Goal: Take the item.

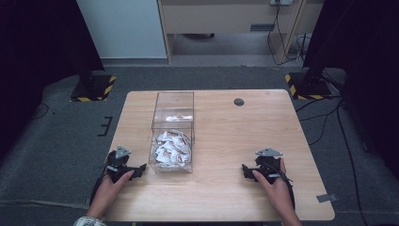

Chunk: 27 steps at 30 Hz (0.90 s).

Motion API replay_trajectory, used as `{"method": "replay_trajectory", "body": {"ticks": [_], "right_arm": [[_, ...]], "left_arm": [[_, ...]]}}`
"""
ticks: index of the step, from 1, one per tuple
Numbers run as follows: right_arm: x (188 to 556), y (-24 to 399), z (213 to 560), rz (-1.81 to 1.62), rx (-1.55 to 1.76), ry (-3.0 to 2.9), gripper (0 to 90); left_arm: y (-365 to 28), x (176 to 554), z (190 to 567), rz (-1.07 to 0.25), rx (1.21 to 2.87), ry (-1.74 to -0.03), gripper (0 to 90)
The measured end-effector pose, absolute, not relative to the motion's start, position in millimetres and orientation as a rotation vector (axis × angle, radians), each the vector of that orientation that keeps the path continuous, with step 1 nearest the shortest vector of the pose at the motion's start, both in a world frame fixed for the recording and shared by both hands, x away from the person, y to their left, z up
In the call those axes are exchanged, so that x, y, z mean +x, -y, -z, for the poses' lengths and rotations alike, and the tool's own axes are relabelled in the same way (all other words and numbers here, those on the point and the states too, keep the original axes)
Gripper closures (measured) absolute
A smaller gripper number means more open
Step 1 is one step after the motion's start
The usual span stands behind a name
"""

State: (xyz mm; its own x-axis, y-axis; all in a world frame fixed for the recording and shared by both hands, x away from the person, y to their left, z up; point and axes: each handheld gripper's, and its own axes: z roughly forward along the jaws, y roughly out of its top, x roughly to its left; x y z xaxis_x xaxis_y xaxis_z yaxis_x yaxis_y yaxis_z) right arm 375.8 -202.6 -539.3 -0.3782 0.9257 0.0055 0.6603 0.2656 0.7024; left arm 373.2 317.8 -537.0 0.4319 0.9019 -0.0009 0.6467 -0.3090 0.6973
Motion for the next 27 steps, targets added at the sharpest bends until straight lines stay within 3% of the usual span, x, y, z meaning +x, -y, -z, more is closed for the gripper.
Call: {"method": "replay_trajectory", "body": {"ticks": [27], "right_arm": [[370, 202, 522, -0.946, 1.396, -2.175, 4.8]], "left_arm": [[-318, 372, 537, -0.526, 2.067, -1.293, 0.0]]}}
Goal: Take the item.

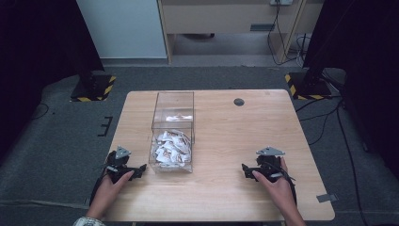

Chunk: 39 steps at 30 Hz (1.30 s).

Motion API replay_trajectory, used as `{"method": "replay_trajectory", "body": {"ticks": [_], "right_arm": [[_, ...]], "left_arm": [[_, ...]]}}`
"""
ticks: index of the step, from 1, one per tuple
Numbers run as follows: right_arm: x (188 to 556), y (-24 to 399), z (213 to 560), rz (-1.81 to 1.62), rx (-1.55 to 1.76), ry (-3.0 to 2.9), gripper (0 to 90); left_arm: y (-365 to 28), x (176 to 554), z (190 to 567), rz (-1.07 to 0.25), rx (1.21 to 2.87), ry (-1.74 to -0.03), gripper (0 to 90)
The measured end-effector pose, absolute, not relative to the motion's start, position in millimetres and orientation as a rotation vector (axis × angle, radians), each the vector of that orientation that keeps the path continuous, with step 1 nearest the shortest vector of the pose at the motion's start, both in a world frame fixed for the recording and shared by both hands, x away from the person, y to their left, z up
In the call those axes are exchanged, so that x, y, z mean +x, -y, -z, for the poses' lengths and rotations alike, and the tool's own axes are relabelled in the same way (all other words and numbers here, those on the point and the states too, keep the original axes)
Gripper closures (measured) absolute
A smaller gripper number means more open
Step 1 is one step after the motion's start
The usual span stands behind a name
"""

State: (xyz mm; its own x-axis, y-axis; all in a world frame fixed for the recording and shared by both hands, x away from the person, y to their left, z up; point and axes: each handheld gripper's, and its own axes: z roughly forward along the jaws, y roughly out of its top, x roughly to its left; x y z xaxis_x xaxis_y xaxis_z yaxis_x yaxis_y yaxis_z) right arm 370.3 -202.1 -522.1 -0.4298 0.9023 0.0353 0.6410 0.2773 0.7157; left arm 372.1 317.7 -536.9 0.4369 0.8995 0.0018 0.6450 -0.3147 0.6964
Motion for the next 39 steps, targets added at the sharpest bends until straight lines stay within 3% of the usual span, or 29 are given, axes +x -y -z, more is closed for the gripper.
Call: {"method": "replay_trajectory", "body": {"ticks": [39], "right_arm": [[378, 154, 486, -0.930, 1.259, -2.304, 15.1]], "left_arm": [[-318, 372, 537, -0.525, 2.067, -1.293, 0.0]]}}
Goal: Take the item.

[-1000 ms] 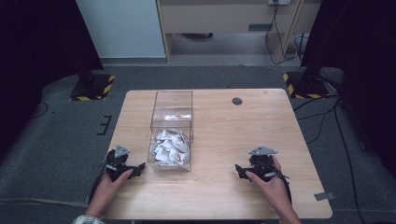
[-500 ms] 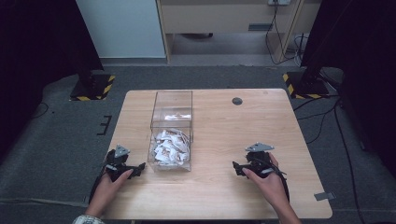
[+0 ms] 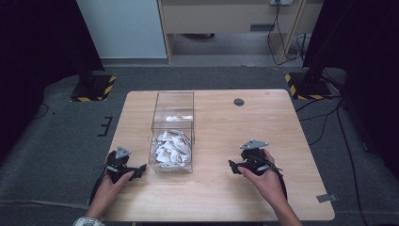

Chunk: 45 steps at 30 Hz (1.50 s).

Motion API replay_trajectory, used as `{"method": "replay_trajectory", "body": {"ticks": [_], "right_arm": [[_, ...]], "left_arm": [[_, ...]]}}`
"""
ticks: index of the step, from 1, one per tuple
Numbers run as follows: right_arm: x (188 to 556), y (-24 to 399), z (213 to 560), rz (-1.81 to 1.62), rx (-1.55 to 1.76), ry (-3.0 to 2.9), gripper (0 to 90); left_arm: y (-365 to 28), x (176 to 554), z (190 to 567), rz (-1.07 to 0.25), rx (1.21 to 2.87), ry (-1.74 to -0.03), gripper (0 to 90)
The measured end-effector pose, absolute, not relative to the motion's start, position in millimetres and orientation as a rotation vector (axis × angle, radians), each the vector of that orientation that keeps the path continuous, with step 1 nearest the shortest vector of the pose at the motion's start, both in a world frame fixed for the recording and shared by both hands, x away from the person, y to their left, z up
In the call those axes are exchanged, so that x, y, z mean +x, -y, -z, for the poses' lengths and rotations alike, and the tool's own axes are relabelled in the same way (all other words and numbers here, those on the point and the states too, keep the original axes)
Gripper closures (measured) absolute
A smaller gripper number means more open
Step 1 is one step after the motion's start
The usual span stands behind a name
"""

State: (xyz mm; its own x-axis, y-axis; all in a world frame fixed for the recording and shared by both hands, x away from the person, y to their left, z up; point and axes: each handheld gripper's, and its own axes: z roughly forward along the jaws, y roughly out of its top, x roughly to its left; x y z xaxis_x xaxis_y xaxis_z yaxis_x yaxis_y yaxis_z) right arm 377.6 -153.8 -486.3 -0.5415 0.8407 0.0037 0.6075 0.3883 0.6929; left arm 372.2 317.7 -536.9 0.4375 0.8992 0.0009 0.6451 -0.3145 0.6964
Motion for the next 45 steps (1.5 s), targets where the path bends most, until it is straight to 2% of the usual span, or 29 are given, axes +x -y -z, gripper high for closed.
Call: {"method": "replay_trajectory", "body": {"ticks": [21, 38, 45], "right_arm": [[389, 143, 472, -0.945, 1.245, -2.318, 14.0], [397, 111, 443, -0.982, 1.168, -2.310, 23.4], [400, 101, 432, -0.981, 1.138, -2.319, 23.3]], "left_arm": [[-318, 372, 537, -0.525, 2.067, -1.292, 0.0], [-318, 372, 537, -0.525, 2.067, -1.292, 0.0], [-318, 372, 537, -0.525, 2.067, -1.292, 0.0]]}}
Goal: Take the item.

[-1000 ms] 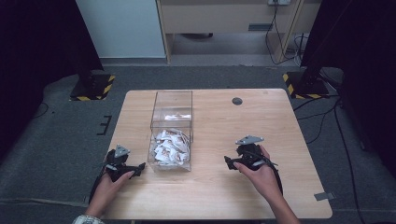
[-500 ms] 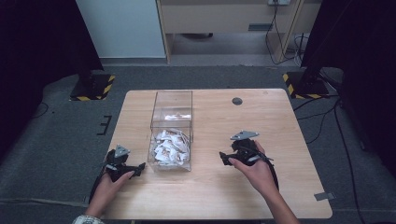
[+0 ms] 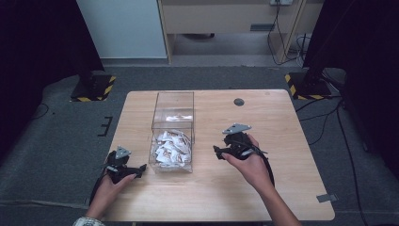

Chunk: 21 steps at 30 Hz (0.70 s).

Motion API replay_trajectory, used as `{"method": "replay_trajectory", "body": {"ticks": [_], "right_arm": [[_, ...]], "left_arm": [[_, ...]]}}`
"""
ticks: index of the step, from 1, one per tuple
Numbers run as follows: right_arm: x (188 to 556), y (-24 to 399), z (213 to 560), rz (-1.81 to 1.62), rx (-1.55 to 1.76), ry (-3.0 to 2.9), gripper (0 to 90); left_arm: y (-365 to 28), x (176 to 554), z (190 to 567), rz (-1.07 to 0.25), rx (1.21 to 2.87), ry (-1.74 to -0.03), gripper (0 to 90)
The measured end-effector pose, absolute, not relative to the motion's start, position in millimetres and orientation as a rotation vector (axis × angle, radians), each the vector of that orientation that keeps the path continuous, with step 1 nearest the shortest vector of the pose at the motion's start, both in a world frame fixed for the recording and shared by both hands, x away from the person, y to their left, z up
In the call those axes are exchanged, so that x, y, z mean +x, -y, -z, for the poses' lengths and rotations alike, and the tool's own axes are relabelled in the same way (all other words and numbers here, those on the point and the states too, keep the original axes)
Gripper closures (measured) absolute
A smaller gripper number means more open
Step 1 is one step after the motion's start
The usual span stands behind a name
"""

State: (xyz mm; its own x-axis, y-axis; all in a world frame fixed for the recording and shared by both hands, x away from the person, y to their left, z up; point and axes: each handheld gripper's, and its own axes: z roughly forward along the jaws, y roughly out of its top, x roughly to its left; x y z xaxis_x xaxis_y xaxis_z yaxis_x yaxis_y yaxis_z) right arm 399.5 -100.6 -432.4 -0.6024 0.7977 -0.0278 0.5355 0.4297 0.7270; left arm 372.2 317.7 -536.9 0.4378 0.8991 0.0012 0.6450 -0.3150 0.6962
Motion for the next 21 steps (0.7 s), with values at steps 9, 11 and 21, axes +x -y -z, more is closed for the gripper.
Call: {"method": "replay_trajectory", "body": {"ticks": [9, 11, 21], "right_arm": [[401, 87, 425, -1.014, 1.126, -2.328, 23.0], [401, 83, 423, -1.020, 1.117, -2.329, 23.1], [404, 72, 405, -1.025, 1.065, -2.334, 22.6]], "left_arm": [[-318, 372, 537, -0.525, 2.068, -1.292, 0.0], [-318, 372, 537, -0.525, 2.068, -1.292, 0.0], [-318, 372, 537, -0.524, 2.067, -1.292, 0.0]]}}
